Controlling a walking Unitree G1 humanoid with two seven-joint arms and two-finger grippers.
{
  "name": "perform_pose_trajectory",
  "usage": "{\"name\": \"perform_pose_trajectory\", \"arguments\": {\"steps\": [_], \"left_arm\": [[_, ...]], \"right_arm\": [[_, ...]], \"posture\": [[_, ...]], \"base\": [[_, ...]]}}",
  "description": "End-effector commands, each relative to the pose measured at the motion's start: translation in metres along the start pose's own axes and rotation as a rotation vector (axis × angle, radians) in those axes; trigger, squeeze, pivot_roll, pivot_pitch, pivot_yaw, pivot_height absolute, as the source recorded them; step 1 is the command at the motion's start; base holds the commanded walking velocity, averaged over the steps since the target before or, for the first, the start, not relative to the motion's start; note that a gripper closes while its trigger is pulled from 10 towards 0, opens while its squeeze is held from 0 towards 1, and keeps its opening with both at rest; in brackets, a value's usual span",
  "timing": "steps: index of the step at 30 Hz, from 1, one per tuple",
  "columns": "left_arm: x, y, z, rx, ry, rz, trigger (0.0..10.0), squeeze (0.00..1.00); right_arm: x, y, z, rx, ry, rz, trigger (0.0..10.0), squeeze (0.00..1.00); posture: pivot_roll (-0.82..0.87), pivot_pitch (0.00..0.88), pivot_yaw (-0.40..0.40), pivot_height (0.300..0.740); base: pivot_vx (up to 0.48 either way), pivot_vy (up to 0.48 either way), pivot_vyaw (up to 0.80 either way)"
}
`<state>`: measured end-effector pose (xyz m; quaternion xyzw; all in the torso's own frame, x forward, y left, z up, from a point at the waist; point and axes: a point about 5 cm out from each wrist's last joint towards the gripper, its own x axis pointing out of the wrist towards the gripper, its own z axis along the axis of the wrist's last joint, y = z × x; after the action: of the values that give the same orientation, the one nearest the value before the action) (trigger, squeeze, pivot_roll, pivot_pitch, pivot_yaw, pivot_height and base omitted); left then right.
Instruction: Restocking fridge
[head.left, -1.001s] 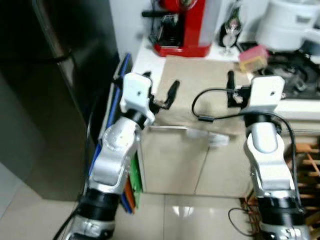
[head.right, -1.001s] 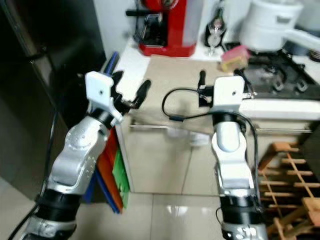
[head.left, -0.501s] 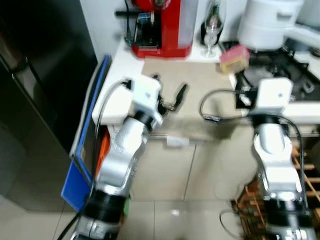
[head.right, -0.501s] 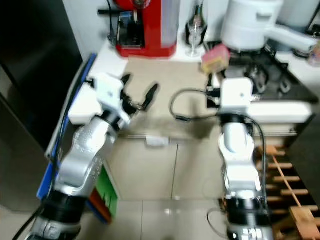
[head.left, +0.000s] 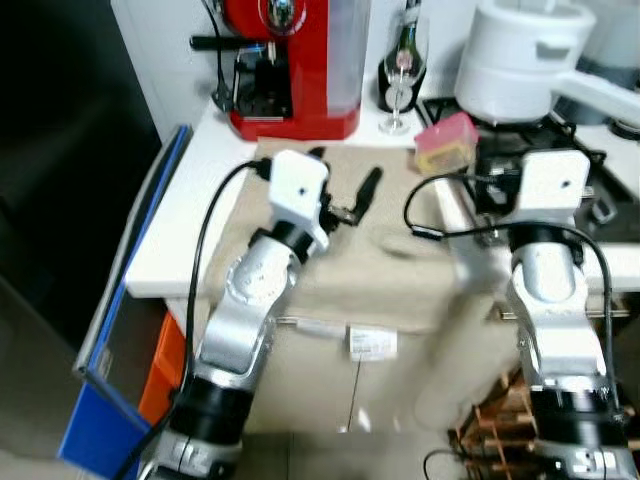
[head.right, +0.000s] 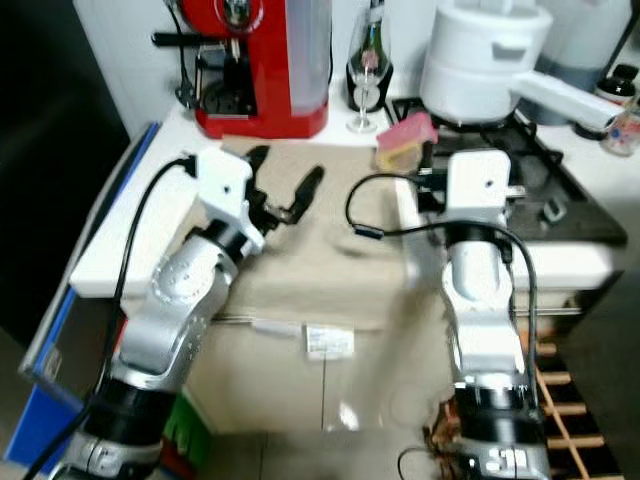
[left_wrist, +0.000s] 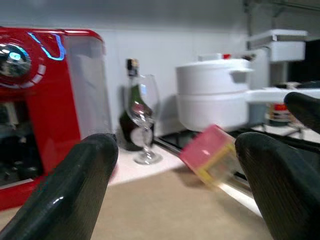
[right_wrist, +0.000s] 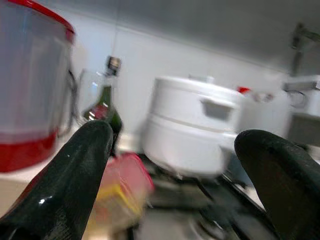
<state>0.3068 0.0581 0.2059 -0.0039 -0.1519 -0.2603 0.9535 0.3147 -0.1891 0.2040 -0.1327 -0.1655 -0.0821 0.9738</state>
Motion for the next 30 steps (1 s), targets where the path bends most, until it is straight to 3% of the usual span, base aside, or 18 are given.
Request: {"name": "perform_pose_trajectory", "arguments": {"steps": [1, 6, 9, 12, 18, 30], "left_arm": [[-0.003, 0.008, 0.001, 0.004, 0.0, 0.029, 10.0, 0.0], [-0.003, 0.009, 0.002, -0.005, -0.005, 0.039, 10.0, 0.0], [-0.005, 0.011, 0.005, -0.01, -0.006, 0.047, 10.0, 0.0], [-0.007, 0.014, 0.008, -0.003, -0.004, 0.049, 10.0, 0.0], [-0.018, 0.025, 0.013, 0.024, 0.008, 0.076, 10.0, 0.0], [-0.045, 0.038, 0.024, 0.076, 0.077, 0.119, 10.0, 0.0]], "right_arm": [[0.004, 0.004, 0.005, 0.007, -0.012, 0.012, 10.0, 0.0], [0.015, -0.009, 0.006, 0.01, -0.01, -0.041, 10.0, 0.0], [0.033, -0.023, -0.004, 0.062, 0.062, -0.093, 10.0, 0.0], [0.04, -0.027, -0.006, 0.078, 0.082, -0.096, 10.0, 0.0], [0.047, -0.025, -0.012, 0.097, 0.11, -0.089, 10.0, 0.0], [0.061, -0.006, -0.03, 0.073, 0.186, -0.084, 10.0, 0.0]], "posture": [[-0.12, 0.0, 0.013, 0.74], [-0.11, 0.0, 0.014, 0.74], [-0.08, 0.0, 0.015, 0.74], [-0.06, 0.0, 0.012, 0.74], [0.0, 0.004, 0.015, 0.74], [0.11, 0.137, 0.024, 0.74]], "base": [[0.0, 0.0, 0.0], [0.0, 0.0, 0.0], [0.0, 0.0, 0.0], [0.0, 0.0, 0.0], [0.0, 0.0, 0.0], [0.0, 0.0, 0.0]]}}
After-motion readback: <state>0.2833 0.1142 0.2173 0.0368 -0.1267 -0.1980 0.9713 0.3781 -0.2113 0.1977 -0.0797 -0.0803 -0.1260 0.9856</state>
